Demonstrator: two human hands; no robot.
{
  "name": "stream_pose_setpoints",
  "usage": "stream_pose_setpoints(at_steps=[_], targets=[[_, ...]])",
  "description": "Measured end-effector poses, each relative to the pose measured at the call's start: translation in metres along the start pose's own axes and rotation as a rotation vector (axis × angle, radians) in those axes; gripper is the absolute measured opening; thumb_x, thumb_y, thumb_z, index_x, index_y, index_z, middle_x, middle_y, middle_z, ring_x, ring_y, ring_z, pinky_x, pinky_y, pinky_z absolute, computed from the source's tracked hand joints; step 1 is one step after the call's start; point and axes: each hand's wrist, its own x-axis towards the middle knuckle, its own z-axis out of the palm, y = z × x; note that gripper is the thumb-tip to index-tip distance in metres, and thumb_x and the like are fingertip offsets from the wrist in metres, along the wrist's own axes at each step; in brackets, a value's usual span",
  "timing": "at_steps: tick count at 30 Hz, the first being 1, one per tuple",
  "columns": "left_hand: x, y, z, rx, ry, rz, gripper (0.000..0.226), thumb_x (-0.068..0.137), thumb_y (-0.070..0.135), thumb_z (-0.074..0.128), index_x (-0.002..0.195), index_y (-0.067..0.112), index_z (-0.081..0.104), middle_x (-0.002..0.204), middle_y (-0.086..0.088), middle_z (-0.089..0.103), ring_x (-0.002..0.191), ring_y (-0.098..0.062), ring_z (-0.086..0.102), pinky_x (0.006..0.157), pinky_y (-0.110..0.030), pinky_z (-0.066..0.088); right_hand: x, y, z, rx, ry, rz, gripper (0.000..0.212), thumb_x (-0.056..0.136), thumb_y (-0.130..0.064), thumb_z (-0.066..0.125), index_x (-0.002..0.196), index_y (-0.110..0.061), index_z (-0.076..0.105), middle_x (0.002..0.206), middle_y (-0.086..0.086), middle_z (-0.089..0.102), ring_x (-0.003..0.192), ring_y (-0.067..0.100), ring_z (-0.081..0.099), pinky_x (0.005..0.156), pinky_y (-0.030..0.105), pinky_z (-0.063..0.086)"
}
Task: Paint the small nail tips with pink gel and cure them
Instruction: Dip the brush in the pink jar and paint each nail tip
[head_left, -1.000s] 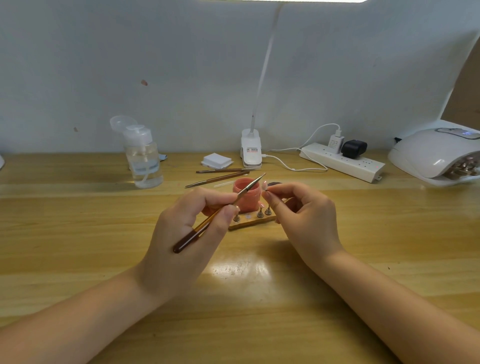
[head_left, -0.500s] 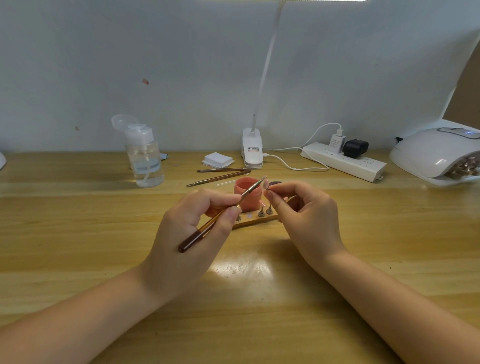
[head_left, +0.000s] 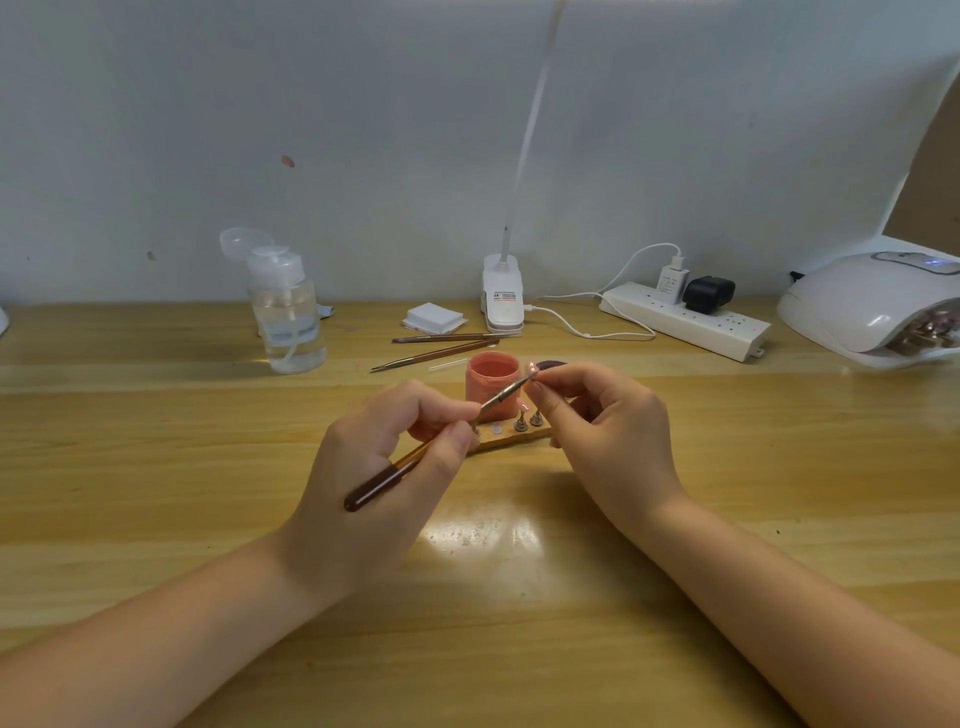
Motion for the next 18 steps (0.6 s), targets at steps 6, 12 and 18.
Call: stream_pose_setpoints(at_steps=[6, 12, 18], targets=[[0.0009, 0.0017, -0.0007, 0.003, 0.040, 0.047, 0.014, 0.089, 0.027, 0.052, 0.093, 0.020, 0.063, 0.077, 0.007, 0.067, 0.079, -0.005, 0.064, 0.070, -0.010, 0.045, 0.0013, -0.0015, -0.0008, 0.036, -0.006, 0.051, 0.024, 0.087, -0.015, 0.069, 0.089, -0.039, 0.064, 0.078, -0.014, 0.069, 0.065, 0.016, 0.064, 0.061, 0.043, 0.056], [0.0007, -0.0006, 0.0009, -0.090, 0.046, 0.002, 0.018, 0.092, 0.020, 0.060, 0.110, 0.019, 0.062, 0.085, 0.011, 0.069, 0.072, -0.009, 0.065, 0.066, -0.017, 0.050, 0.0010, -0.0001, 0.0006, 0.050, -0.012, 0.084, 0.015, 0.086, -0.017, 0.071, 0.092, -0.031, 0.068, 0.080, -0.010, 0.070, 0.067, 0.018, 0.064, 0.062, 0.045, 0.056], [0.0016, -0.0030, 0.0009, 0.011, -0.024, 0.095, 0.016, 0.089, 0.019, 0.055, 0.096, 0.012, 0.067, 0.087, 0.006, 0.062, 0.080, -0.014, 0.060, 0.072, -0.022, 0.044, -0.0001, 0.0003, 0.0010, 0.066, 0.003, 0.092, 0.011, 0.086, -0.017, 0.071, 0.093, -0.026, 0.071, 0.079, -0.008, 0.071, 0.065, 0.019, 0.064, 0.062, 0.047, 0.055]])
